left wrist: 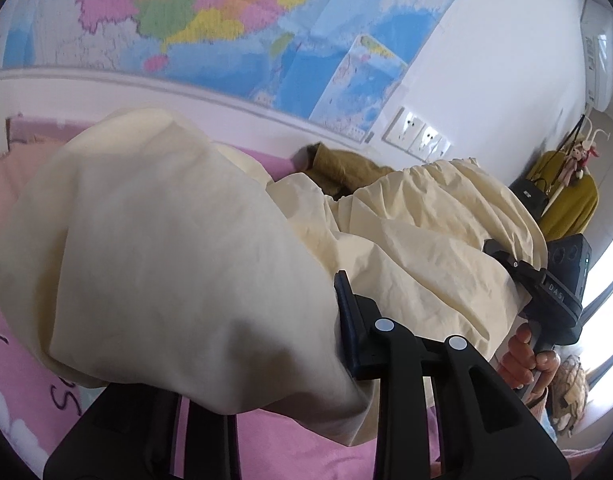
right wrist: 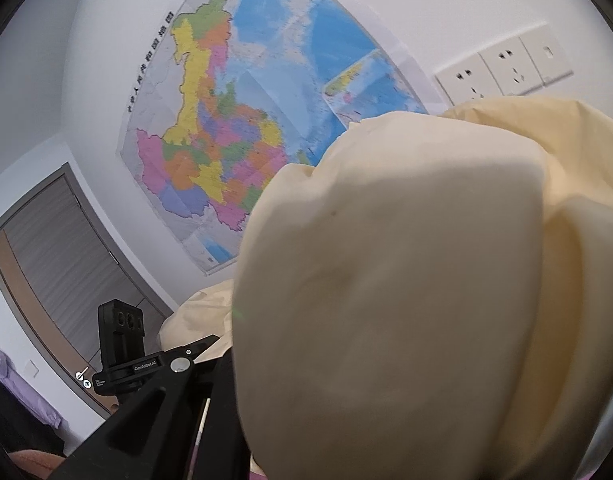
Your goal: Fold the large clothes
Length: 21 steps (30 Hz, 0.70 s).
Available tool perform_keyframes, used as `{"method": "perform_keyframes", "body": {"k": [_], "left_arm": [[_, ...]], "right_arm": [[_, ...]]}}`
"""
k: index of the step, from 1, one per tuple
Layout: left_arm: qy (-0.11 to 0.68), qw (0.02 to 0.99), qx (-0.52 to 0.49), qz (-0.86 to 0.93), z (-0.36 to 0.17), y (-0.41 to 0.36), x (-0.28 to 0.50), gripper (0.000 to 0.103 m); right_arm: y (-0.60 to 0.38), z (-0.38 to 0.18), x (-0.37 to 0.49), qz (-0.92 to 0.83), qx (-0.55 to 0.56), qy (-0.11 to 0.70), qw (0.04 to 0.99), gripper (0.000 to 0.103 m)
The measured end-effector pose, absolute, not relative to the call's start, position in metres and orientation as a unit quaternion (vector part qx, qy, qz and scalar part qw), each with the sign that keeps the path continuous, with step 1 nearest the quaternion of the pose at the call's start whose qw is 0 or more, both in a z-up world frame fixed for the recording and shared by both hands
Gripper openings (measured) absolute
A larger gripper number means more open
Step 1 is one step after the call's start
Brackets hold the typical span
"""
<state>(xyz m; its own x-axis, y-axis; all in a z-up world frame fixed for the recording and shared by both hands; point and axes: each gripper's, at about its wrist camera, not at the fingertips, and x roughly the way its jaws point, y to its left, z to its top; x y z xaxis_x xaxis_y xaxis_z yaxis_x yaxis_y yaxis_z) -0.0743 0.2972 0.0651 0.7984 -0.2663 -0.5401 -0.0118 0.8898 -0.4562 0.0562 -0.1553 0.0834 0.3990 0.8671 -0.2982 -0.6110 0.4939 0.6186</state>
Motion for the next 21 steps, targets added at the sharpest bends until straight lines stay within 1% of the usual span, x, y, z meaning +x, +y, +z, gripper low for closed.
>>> {"method": "perform_keyframes", "body": {"k": [5,12,21], "left_arm": [[0.295,0.928,-0.218,-0.06,0.078,0.304,-0.08,0.027],[0.284,0.934,-0.214,-0.041,0.091,0.321,-0.082,0.026],[0.262,0.943,-0.208,0.001,0.118,0.361,-0.088,0.026]], "right_arm": [[-0.143,0.096,0.062,0.473,0.208,0.292,0.805,0.013],[-0.121,0.105,0.077,0.491,0.213,0.298,0.79,0.013],[-0.064,0.129,0.096,0.526,0.201,0.294,0.772,0.013]]}}
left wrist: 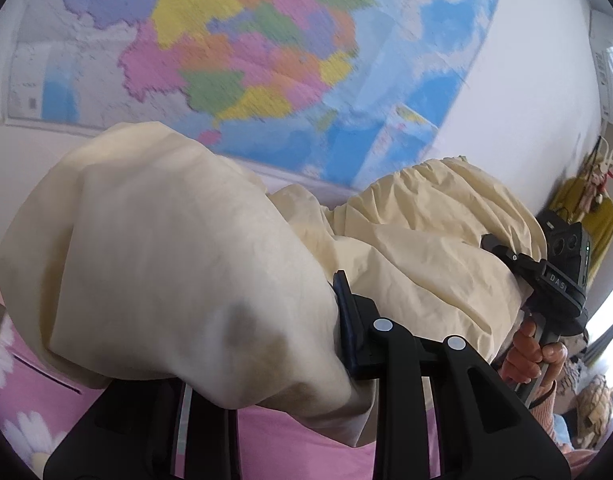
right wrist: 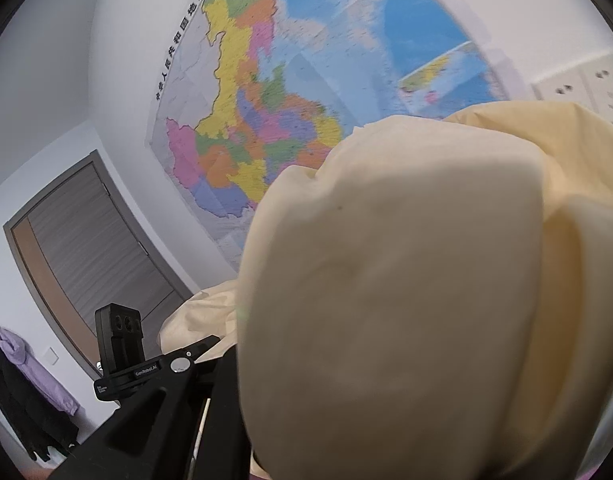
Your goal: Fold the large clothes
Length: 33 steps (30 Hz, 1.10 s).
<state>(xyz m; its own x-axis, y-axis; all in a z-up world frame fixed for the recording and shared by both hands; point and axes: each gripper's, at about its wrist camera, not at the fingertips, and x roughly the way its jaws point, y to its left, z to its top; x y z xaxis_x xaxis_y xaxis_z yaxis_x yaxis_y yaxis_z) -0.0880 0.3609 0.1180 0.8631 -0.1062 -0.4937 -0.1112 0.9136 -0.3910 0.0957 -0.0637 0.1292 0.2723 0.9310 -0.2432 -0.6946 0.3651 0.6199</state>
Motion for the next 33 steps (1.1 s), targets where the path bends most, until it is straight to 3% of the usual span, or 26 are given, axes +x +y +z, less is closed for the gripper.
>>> {"method": "perform_keyframes", "body": {"k": [13,33], "left_arm": [[0.234,0.948,-0.19,0.099,0.142,0.464,-0.087,0.025],[0.214,0.923,-0.231,0.219,0.105,0.634,-0.063,0.024]], "right_arm": [[0.071,0.139,0.13,0.578,0.191,0.306,0.732,0.012],[0.265,0.081,0.133,0.615,0.165,0.363,0.68,0.012]]}}
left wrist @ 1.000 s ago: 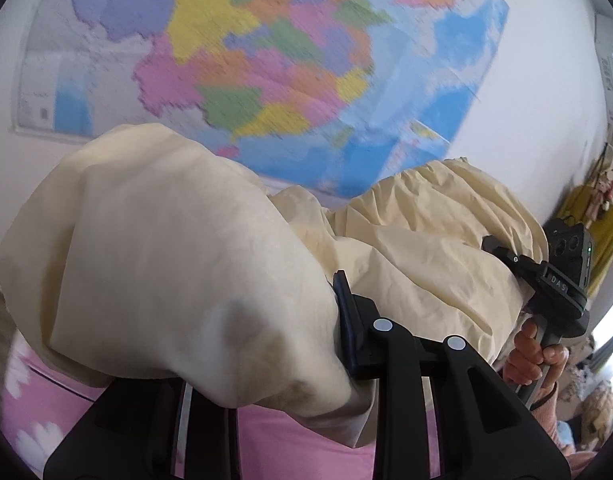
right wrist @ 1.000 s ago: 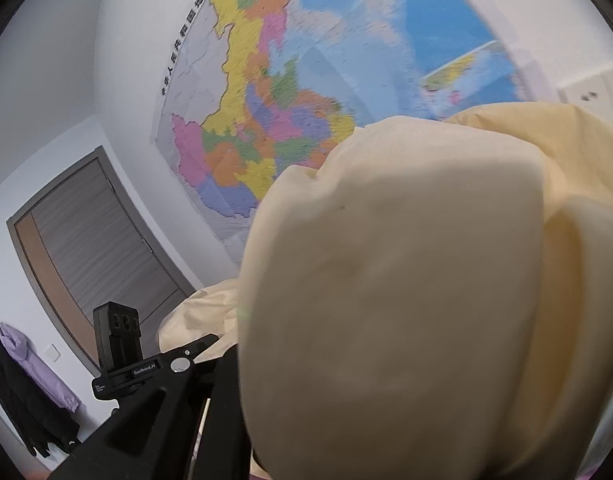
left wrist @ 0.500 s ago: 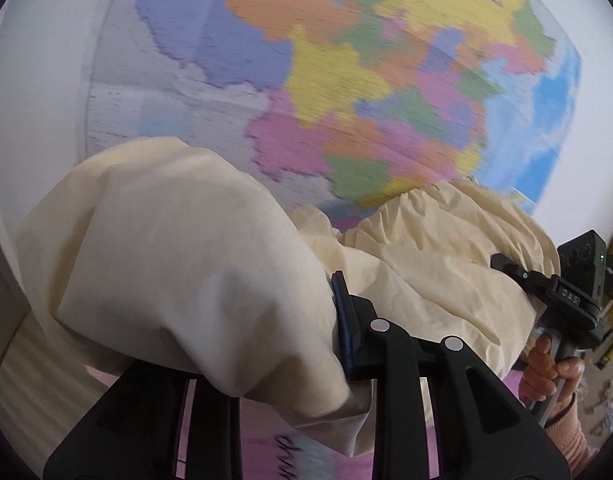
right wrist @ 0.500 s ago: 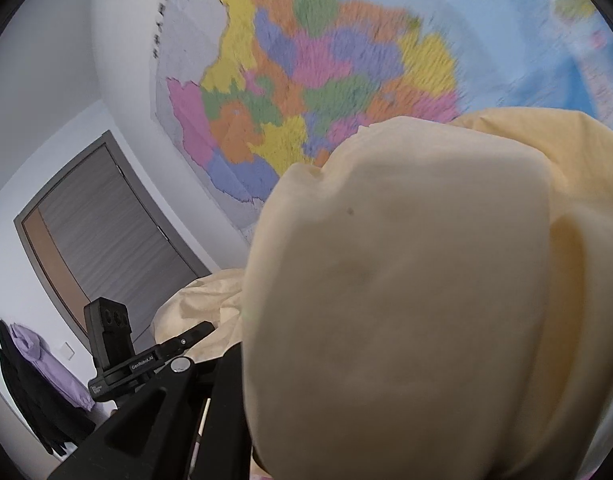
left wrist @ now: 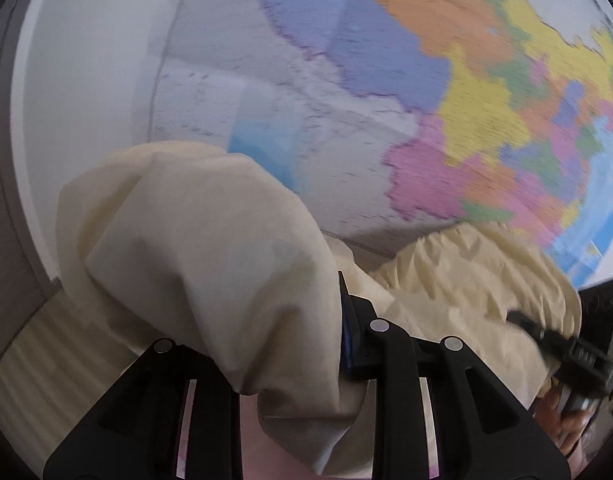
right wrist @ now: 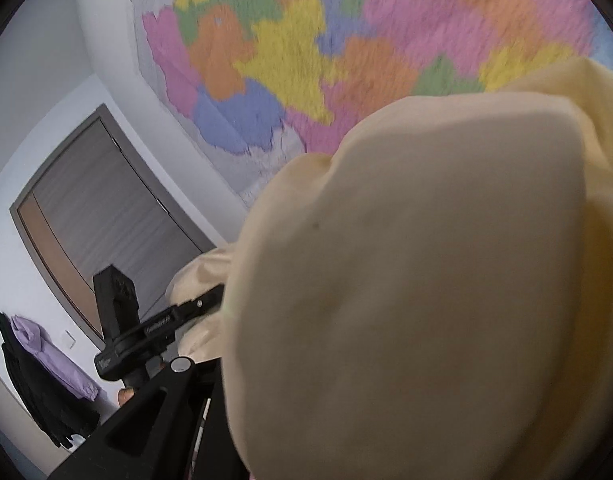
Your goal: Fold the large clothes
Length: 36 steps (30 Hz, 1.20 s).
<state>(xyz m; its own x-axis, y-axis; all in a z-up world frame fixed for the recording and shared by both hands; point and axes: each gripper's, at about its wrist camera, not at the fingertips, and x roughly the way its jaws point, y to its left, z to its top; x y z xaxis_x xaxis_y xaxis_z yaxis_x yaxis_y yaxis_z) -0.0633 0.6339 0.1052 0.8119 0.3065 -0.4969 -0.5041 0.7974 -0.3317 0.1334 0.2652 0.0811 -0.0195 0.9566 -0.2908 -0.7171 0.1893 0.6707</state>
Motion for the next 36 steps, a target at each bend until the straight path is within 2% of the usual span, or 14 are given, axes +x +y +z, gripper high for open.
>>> {"method": "perform_keyframes", "body": {"k": [4,9,12,15,17,19,23,26,28,30,32,36], "left_arm": [[0.207,0.918,-0.234,0.244,0.075,0.656,-0.063,0.024],[0.243,0.889,-0.27,0.278,0.001,0.684,-0.07,0.026],[0.252,0.875,-0.296,0.288,-0.032,0.692,-0.086,0.036],[0.259,0.869,-0.306,0.289,-0.042,0.692,-0.094,0.043],[0.267,0.866,-0.301,0.297,-0.043,0.689,-0.098,0.048],[0.275,0.861,-0.296,0.308,-0.042,0.687,-0.1,0.056],[0.29,0.855,-0.277,0.33,-0.037,0.678,-0.107,0.071],[0.294,0.85,-0.261,0.35,-0.028,0.667,-0.118,0.074],[0.283,0.854,-0.252,0.357,-0.018,0.655,-0.129,0.074],[0.266,0.856,-0.241,0.371,-0.008,0.642,-0.142,0.076],[0.243,0.859,-0.222,0.393,0.006,0.626,-0.151,0.077],[0.214,0.883,-0.192,0.37,0.02,0.598,-0.155,0.087]], "right_arm": [[0.286,0.049,0.122,0.622,0.149,0.378,0.67,0.012],[0.292,-0.011,0.111,0.615,0.105,0.437,0.648,0.015],[0.282,-0.032,0.107,0.605,0.094,0.465,0.64,0.027],[0.268,-0.045,0.108,0.598,0.095,0.494,0.624,0.042],[0.259,-0.05,0.109,0.593,0.099,0.509,0.616,0.058],[0.243,-0.052,0.11,0.59,0.104,0.521,0.607,0.066],[0.197,-0.045,0.112,0.589,0.111,0.52,0.609,0.071],[0.164,-0.042,0.119,0.575,0.13,0.518,0.62,0.071],[0.139,-0.042,0.129,0.557,0.16,0.515,0.632,0.067],[0.128,-0.042,0.139,0.544,0.173,0.513,0.641,0.05],[0.138,-0.04,0.14,0.545,0.163,0.507,0.648,0.021],[0.149,-0.048,0.115,0.538,0.079,0.491,0.68,0.011]]}}
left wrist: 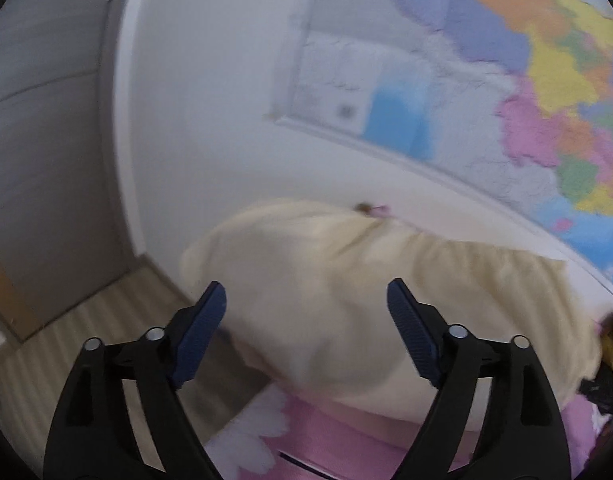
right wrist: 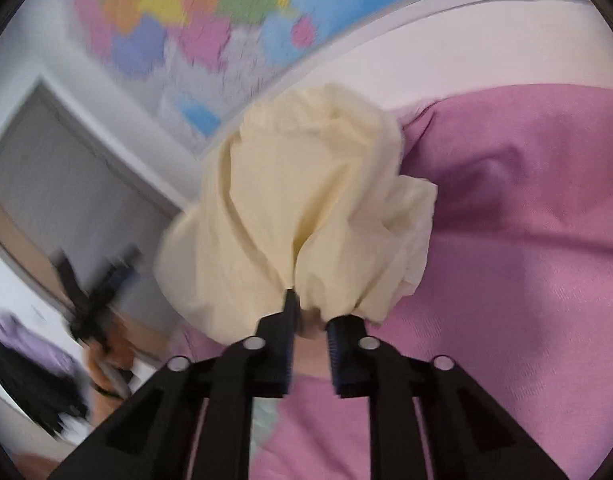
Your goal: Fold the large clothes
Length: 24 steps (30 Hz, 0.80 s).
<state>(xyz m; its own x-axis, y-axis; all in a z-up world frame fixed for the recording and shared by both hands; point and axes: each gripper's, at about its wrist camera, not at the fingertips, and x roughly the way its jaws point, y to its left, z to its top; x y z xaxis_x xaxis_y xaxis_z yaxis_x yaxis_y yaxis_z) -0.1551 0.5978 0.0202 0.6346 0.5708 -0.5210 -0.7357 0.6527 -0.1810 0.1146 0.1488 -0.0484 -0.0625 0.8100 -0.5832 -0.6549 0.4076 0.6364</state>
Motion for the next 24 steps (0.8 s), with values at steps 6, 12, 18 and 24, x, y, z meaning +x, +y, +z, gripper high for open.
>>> {"method": "perform_keyframes", "body": {"k": [6,12,18,24], "left_arm": [[0.296,0.875,-0.196,0.33,-0.024,0.599,-0.108,0.073],[0.286,0.875,-0.2,0.336,-0.026,0.594,-0.115,0.079],[0.3,0.881,-0.157,0.329,-0.024,0.583,-0.095,0.092],[0.301,0.873,-0.185,0.335,-0.035,0.592,-0.089,0.093]], "right_arm": [[0.132,-0.074,0.126,0.513,0.076,0.549,0.655,0.022],[0.098,-0.012,0.105,0.472,-0.017,0.446,0.76,0.049],[0.143,0.035,0.091,0.513,-0.028,0.34,0.787,0.066],[0.215,-0.023,0.126,0.511,-0.029,0.435,0.741,0.067]]}}
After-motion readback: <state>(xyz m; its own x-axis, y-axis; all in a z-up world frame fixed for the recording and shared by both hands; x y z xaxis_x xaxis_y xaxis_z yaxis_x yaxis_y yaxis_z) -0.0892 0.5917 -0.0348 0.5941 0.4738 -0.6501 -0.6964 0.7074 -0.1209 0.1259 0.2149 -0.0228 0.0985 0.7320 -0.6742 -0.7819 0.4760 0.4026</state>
